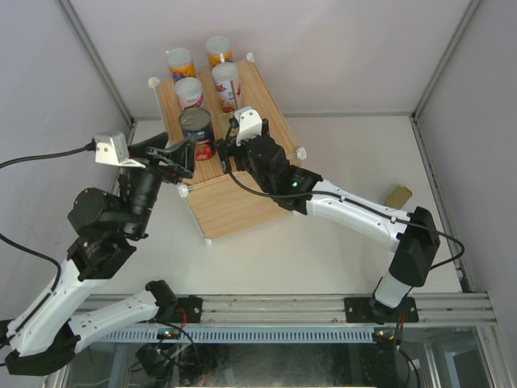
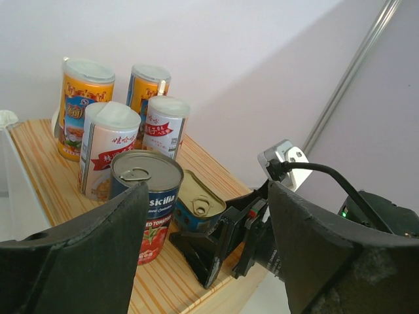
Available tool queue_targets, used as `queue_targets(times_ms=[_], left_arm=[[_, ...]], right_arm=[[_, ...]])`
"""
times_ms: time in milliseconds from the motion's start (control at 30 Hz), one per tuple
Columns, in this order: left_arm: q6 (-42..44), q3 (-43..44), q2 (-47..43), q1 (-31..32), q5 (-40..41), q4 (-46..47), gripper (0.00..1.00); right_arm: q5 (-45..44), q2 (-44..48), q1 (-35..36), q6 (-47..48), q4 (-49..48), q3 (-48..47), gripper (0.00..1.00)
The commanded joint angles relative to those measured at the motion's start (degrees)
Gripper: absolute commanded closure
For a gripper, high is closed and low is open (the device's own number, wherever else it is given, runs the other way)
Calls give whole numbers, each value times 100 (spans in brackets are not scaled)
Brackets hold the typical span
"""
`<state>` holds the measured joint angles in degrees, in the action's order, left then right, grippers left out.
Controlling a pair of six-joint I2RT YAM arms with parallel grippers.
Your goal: Place and organize the canned foods onto the counter
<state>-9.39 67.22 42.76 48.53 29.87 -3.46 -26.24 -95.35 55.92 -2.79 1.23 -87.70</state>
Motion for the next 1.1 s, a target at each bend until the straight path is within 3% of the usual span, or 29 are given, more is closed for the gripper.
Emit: queue_targets(times_ms=[0, 300, 500, 633, 767, 967, 1067], left_arm=[[122, -74, 65, 25, 63, 188, 22], [79, -38, 74, 25, 61, 161, 22], [-42, -98, 26, -22, 65, 206, 22], [-60, -198, -88, -37, 58, 228, 21], [-72, -375, -266, -37, 144, 306, 21], [-78, -426, -363, -30, 90, 289, 20], [-89, -486, -377, -36, 96, 325, 20]], right_arm=[[-202, 190, 60, -51, 22, -204, 16], [-1124, 941, 449, 61, 309, -61, 15], [-2687, 2336, 758, -256, 382, 1014, 17], [-3827, 3372, 395, -1139, 1005, 2001, 16], [-3646, 4230, -1035, -3192, 2884, 2762, 15], [-1555, 4544, -4103, -3762, 2880, 4125, 15], [-969, 4221, -4938, -3757, 2550, 4414, 14]])
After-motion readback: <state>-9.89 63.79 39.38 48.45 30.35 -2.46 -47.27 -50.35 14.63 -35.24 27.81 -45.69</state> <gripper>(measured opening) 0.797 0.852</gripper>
